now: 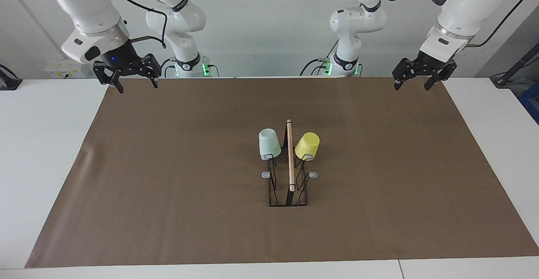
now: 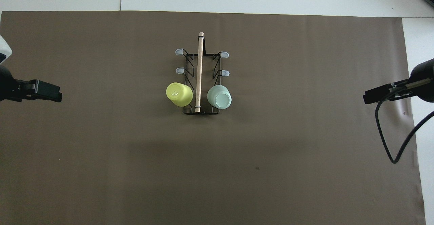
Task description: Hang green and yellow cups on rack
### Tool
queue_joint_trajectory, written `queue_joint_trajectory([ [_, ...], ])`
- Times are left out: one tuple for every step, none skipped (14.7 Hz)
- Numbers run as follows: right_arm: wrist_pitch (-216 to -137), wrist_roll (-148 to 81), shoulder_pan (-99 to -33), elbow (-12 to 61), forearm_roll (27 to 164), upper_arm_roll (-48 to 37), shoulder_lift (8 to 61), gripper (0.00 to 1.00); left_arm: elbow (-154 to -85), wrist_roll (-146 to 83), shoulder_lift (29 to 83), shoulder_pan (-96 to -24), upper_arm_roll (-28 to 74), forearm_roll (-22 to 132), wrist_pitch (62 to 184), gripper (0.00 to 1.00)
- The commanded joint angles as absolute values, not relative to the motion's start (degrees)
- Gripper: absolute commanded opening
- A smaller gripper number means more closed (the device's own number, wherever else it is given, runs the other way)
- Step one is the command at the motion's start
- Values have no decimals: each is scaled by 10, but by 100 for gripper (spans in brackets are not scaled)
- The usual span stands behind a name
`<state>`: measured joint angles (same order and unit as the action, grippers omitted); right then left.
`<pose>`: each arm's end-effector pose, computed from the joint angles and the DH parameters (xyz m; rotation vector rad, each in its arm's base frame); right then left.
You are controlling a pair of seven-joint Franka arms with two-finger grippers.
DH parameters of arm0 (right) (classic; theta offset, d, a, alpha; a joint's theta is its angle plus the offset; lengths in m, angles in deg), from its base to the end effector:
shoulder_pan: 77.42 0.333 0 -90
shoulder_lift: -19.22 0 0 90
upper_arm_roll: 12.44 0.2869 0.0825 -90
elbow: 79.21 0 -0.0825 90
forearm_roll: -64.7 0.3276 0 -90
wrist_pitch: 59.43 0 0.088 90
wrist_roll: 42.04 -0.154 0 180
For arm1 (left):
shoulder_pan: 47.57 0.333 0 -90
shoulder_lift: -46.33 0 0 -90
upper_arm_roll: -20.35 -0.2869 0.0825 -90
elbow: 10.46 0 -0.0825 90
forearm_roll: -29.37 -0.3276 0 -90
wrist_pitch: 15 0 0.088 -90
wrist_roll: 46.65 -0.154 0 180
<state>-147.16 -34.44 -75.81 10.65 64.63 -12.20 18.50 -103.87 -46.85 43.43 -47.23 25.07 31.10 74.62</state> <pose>0.4891 0.0156 0.5522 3.1306 0.2587 -0.0387 0.4800 -0.0423 0.5479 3.1136 -0.1242 -0.0259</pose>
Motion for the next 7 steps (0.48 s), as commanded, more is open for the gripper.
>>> queue_joint_trajectory([
  [-1475, -345, -765, 96, 633, -117, 192, 100, -1041, -469, 425, -470, 249, 317, 739, 100],
  [-1475, -345, -765, 96, 633, -117, 192, 100, -1043, -469, 425, -471, 248, 317, 746, 100],
  [-1475, -345, -765, 96, 633, -117, 192, 100, -1046, -473, 425, -471, 247, 317, 761, 100],
  [-1475, -346, -765, 95, 634, -117, 192, 100, -1047, -473, 426, -472, 247, 317, 767, 100],
  [-1475, -346, -765, 95, 634, -116, 192, 100, -1044, -473, 431, -472, 246, 317, 772, 100],
  [-1476, -347, -765, 95, 634, -116, 192, 100, -1038, -474, 437, -472, 246, 317, 769, 100],
  [-1476, -347, -765, 95, 635, -116, 192, 100, -1036, -474, 440, -472, 246, 317, 767, 100],
])
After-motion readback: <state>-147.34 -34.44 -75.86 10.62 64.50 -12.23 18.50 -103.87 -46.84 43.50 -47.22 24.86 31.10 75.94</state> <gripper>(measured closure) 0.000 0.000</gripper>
